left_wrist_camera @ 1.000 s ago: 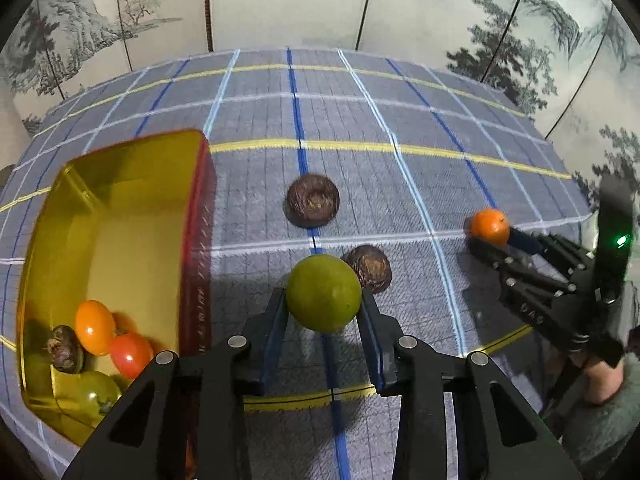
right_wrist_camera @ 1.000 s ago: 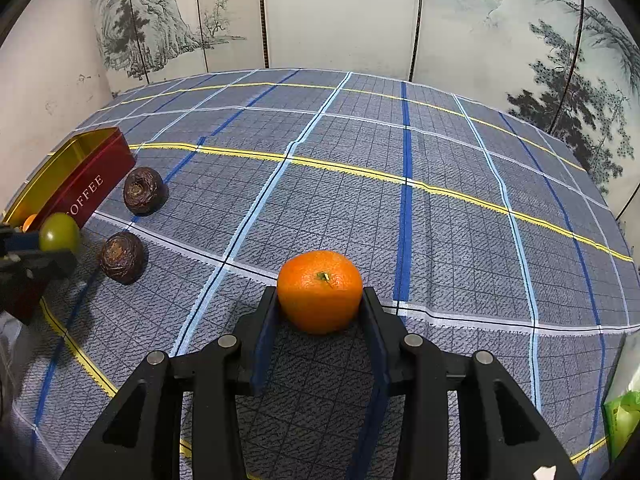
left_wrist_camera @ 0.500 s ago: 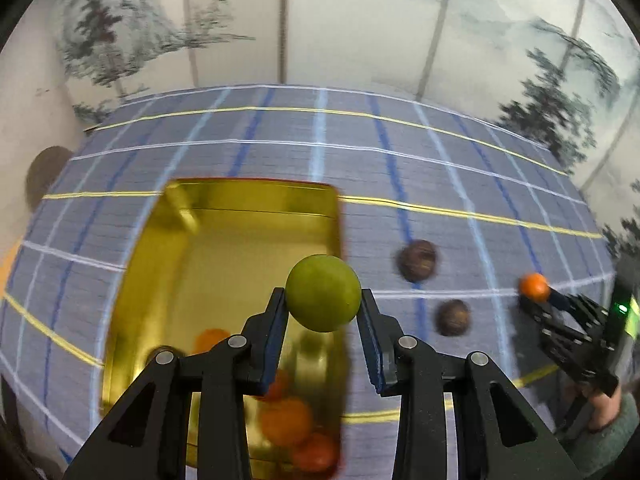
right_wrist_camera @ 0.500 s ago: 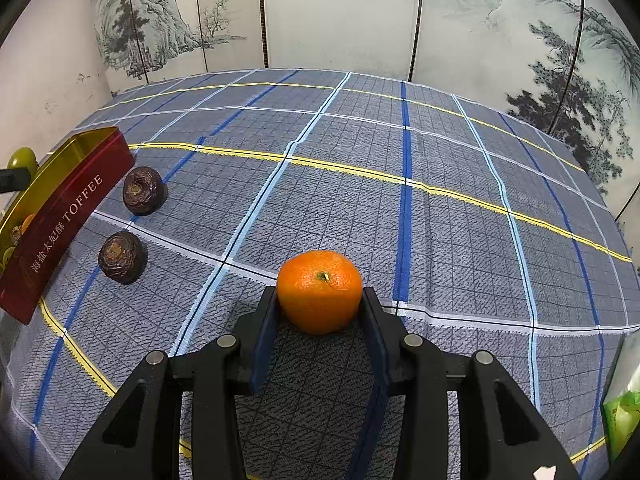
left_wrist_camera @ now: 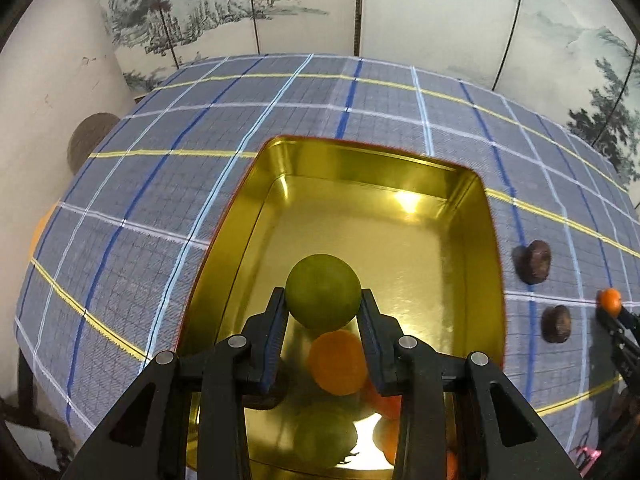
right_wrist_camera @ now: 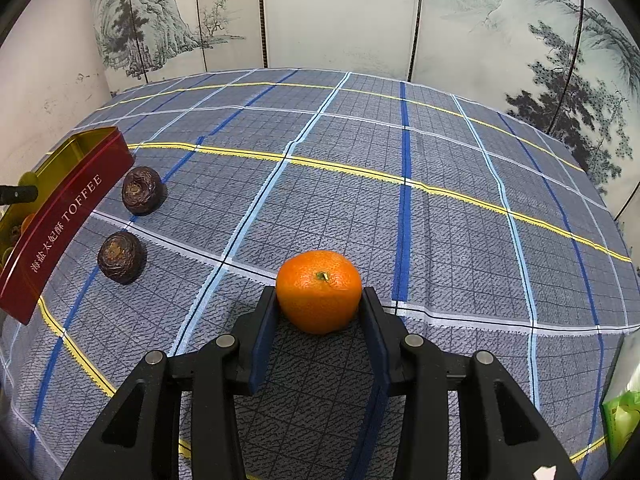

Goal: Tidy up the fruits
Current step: 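Carry the green tomato with the left tool into the tin and open it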

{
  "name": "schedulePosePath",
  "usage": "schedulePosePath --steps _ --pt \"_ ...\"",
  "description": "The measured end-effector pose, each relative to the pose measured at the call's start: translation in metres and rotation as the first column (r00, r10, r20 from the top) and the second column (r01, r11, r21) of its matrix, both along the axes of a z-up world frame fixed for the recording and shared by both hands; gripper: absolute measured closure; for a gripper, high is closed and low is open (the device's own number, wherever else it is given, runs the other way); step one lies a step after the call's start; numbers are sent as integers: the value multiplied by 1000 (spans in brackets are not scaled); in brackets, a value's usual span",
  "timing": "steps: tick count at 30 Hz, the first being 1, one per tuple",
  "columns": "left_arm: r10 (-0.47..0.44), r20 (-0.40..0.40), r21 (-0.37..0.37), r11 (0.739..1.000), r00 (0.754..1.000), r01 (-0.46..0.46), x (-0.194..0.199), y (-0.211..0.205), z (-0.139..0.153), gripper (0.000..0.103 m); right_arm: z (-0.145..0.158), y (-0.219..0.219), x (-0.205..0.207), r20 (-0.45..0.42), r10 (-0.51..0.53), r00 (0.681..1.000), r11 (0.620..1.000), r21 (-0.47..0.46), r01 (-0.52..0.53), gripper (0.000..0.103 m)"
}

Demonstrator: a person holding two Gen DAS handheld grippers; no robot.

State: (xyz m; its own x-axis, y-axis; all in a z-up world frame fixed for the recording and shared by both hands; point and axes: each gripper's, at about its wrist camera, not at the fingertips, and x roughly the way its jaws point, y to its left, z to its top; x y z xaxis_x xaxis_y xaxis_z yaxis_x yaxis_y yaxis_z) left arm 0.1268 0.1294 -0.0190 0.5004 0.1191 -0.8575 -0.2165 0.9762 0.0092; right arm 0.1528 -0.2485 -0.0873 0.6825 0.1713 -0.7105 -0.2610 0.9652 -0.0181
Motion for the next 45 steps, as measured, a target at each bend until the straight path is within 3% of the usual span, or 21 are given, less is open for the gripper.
schedulePosePath --steps 7,45 --pt "19 -34 -6 1000 999 -19 1 8 -12 67 -1 -2 0 0 -1 1000 1000 0 1 64" --pt "40 -67 8 999 997 -40 -5 29 -22 66 0 -2 0 -1 -6 1000 1000 -1 6 63"
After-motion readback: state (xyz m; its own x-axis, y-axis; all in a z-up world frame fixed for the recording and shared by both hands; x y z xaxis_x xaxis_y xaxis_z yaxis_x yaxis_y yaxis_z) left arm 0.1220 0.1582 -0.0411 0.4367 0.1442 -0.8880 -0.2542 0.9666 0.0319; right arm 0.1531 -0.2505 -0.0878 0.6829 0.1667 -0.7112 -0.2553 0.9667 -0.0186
